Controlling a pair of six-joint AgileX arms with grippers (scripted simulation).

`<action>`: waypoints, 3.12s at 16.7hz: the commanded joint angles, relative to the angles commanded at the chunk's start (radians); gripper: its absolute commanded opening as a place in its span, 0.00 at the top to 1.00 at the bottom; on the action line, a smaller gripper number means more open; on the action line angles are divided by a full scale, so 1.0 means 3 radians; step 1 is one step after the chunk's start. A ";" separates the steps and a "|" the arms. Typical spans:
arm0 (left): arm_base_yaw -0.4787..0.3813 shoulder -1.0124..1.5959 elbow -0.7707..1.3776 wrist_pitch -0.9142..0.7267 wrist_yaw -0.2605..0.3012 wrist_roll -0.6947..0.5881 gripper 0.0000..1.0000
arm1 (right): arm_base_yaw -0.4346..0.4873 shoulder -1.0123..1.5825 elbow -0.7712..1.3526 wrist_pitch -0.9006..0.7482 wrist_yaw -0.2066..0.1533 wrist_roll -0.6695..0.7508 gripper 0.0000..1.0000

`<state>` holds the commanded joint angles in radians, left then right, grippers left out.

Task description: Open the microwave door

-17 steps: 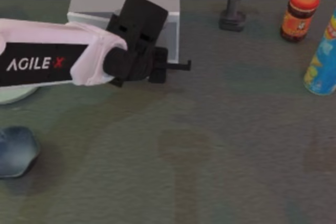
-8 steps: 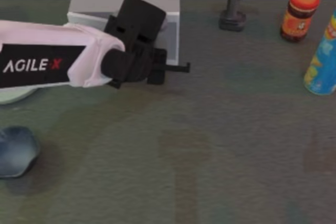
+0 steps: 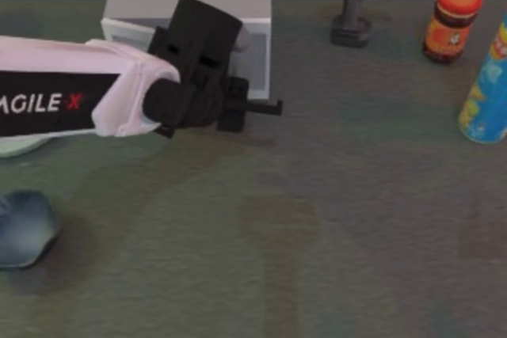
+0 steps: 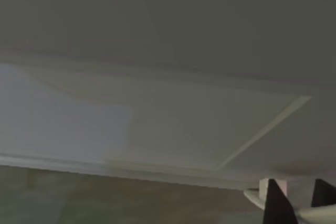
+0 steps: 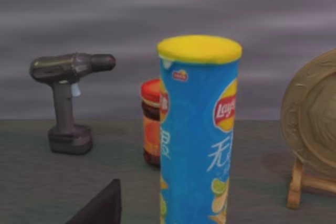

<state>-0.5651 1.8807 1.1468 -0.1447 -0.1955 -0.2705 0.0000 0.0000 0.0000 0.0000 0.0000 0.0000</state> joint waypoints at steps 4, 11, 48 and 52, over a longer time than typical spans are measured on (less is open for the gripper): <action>0.0000 0.0000 0.0000 0.0000 0.0000 0.0000 1.00 | 0.0000 0.0000 0.0000 0.0000 0.0000 0.0000 0.00; 0.0000 0.0000 0.0000 0.0000 0.0000 0.0000 1.00 | 0.0000 0.0000 0.0000 0.0000 0.0000 0.0000 0.00; 0.0058 -0.0128 -0.0179 0.0084 0.0169 0.0206 1.00 | 0.0000 0.0000 0.0000 0.0000 0.0000 0.0000 0.00; 0.0058 -0.0128 -0.0179 0.0084 0.0169 0.0206 1.00 | 0.0000 0.0000 0.0000 0.0000 0.0000 0.0000 0.00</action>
<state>-0.5479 1.8421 1.0931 -0.1194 -0.1449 -0.2088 0.0000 0.0000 0.0000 0.0000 0.0000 0.0000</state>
